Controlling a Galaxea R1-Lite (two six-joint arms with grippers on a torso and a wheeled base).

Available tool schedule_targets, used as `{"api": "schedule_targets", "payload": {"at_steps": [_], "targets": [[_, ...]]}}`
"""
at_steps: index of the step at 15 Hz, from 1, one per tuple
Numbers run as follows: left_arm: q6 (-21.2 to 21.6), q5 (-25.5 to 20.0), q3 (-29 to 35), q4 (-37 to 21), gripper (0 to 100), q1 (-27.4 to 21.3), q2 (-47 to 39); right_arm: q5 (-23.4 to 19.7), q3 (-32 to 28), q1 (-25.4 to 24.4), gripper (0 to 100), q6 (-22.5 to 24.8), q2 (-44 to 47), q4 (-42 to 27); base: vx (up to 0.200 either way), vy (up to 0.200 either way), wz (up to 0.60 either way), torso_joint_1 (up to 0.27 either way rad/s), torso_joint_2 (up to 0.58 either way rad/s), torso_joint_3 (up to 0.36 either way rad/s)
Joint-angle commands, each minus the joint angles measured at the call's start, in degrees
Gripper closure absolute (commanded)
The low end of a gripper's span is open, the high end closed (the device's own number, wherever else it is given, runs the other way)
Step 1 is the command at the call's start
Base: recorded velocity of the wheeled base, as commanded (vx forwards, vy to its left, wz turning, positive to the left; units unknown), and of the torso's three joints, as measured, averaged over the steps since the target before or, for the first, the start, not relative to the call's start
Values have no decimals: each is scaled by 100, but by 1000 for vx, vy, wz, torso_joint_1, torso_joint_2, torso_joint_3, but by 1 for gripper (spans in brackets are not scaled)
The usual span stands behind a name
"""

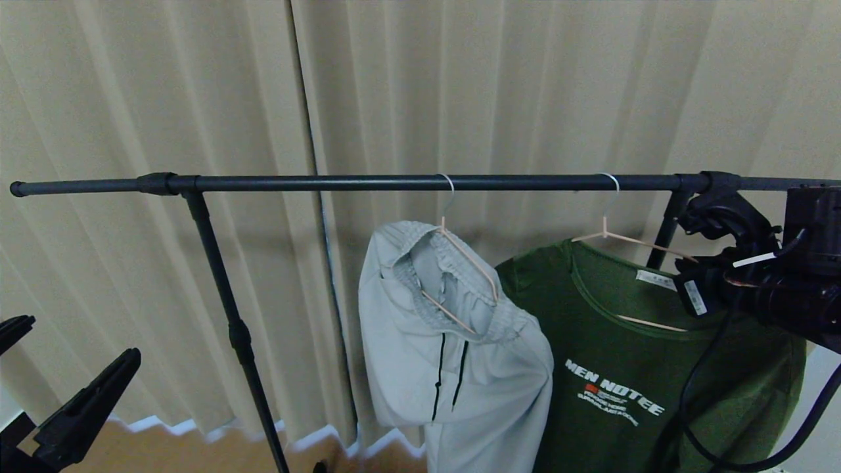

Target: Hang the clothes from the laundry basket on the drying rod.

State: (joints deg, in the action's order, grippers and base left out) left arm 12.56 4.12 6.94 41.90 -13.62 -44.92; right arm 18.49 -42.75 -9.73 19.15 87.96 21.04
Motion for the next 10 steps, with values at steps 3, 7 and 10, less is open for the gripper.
{"api": "schedule_targets", "payload": {"at_steps": [3,7,10], "targets": [[1,1,-17,2,0,8,-8,-39,215,-3,100,-105,-200,-4,0,0,0,0,0,0],[1,1,-34,-6,0,8,-17,-65,338,-3,0,-201,-235,5,0,0,0,0,0,0],[1,1,-43,-129,0,8,-17,-92,364,-3,0,-219,-235,40,0,0,0,0,0,0]]}}
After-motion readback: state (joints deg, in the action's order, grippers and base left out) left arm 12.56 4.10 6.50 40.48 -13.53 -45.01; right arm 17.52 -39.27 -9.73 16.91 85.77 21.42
